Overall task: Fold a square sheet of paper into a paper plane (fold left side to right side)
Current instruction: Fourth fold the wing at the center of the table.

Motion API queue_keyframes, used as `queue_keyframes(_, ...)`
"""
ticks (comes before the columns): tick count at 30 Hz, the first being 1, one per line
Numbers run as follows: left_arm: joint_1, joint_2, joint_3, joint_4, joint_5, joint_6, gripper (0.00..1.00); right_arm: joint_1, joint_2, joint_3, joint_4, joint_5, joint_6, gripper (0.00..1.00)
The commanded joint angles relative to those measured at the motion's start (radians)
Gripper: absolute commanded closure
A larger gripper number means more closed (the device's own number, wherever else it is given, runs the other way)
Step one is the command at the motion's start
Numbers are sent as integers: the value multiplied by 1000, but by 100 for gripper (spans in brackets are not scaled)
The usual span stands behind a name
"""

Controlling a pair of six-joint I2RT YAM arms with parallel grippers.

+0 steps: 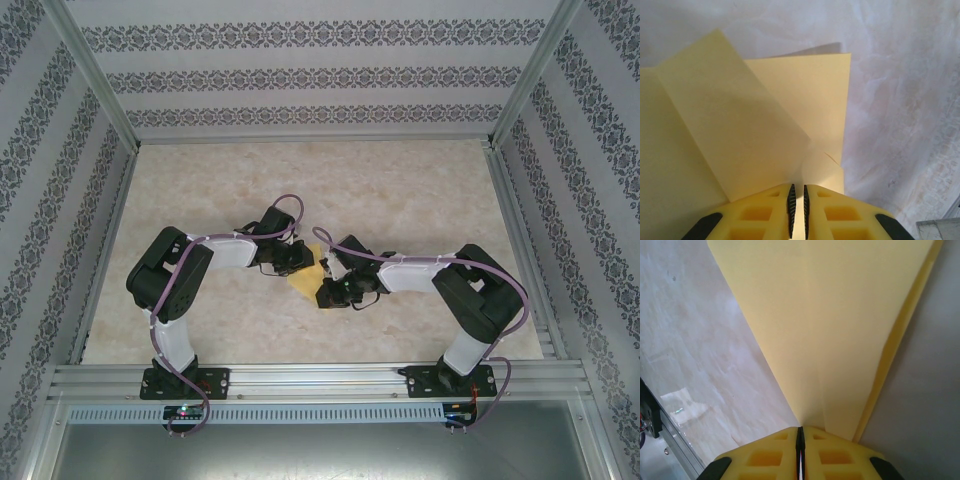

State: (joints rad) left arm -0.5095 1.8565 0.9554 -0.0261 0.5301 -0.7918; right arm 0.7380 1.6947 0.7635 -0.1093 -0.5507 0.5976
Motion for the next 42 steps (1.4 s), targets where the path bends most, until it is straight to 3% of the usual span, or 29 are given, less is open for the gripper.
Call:
queue_keyframes(1,-8,35,-15,-107,-67,28,82,19,-21,-27,-108,17,-18,89)
queue_keyframes(20,-8,41,-1,-114,-67,32,82,3,-123,-44,-158,6,-28,89)
queue_keyframes(25,-8,40,3,-116,-63,32,82,-42,-186,-49,-63,-52,17,90)
queue_keyframes(32,-8,40,1,-112,-60,28,82,-54,-40,24,25,-63,51,94)
queue_keyframes(42,-7,33,14,-117,-64,41,82,-58,39,17,-51,41,44,95)
